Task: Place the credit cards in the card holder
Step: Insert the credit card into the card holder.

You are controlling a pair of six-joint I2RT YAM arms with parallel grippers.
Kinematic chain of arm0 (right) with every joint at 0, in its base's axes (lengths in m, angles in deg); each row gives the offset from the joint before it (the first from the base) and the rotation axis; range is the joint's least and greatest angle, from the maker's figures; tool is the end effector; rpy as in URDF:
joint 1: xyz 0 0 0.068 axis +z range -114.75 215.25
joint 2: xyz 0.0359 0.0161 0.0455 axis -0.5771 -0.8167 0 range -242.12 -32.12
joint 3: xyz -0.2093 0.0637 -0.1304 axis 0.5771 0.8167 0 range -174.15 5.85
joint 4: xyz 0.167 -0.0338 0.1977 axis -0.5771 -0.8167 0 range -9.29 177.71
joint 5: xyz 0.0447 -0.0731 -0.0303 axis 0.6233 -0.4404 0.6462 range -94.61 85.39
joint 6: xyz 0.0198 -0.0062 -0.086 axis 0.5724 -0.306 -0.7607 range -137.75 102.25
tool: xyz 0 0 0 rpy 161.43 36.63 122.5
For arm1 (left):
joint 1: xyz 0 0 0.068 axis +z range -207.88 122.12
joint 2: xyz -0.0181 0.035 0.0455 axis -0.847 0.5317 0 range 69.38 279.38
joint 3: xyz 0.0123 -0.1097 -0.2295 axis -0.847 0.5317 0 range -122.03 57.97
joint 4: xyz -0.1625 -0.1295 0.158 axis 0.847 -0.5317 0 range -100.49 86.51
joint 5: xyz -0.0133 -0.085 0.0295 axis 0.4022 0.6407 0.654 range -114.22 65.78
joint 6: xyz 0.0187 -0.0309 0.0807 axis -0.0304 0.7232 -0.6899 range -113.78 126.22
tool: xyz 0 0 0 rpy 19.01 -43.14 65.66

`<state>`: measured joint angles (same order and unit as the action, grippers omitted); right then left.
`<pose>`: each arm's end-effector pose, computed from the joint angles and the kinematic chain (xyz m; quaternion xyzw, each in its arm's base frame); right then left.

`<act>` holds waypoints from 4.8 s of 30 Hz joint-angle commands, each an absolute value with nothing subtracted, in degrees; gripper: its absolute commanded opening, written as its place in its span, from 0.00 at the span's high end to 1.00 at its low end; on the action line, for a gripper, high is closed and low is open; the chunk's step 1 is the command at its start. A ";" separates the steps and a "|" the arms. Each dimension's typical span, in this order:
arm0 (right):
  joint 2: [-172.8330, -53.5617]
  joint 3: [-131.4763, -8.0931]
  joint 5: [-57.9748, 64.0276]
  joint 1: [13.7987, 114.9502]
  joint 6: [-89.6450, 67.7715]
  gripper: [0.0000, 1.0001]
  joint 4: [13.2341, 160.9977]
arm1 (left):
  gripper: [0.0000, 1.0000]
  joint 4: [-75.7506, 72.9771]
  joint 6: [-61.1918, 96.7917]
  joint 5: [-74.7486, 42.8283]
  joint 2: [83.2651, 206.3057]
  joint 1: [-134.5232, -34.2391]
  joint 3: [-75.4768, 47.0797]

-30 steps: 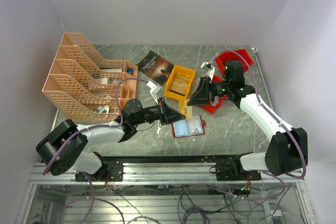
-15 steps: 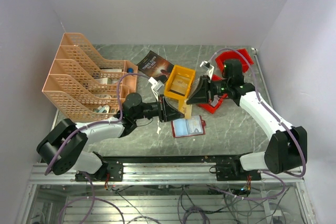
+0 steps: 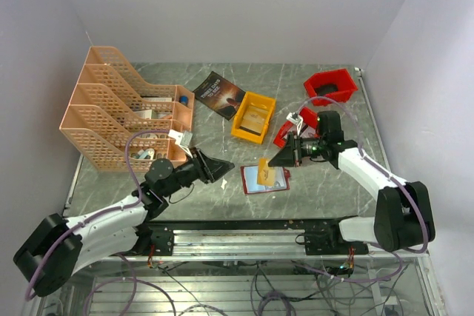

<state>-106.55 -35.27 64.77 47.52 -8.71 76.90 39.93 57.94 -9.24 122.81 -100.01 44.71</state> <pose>0.2427 0.1281 0.1948 -0.2431 0.7506 0.5744 0.2179 0.1712 -0.1822 0.2071 0.0375 0.6864 -0.5876 0.4268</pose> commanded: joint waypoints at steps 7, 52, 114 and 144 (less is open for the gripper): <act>-114.11 -32.82 56.47 46.17 -12.33 1.00 76.74 | 0.56 30.56 61.28 -29.91 126.50 -111.62 43.22; -127.17 -38.01 46.73 43.91 -10.37 1.00 72.74 | 0.68 23.62 58.82 -37.21 161.83 -117.56 27.21; -133.44 -46.63 35.81 52.11 -7.52 0.95 65.47 | 0.72 16.75 54.87 -39.72 160.09 -117.57 24.75; -136.65 -46.62 42.14 52.36 -5.22 0.94 69.49 | 0.68 17.45 53.71 -38.69 158.73 -117.55 24.64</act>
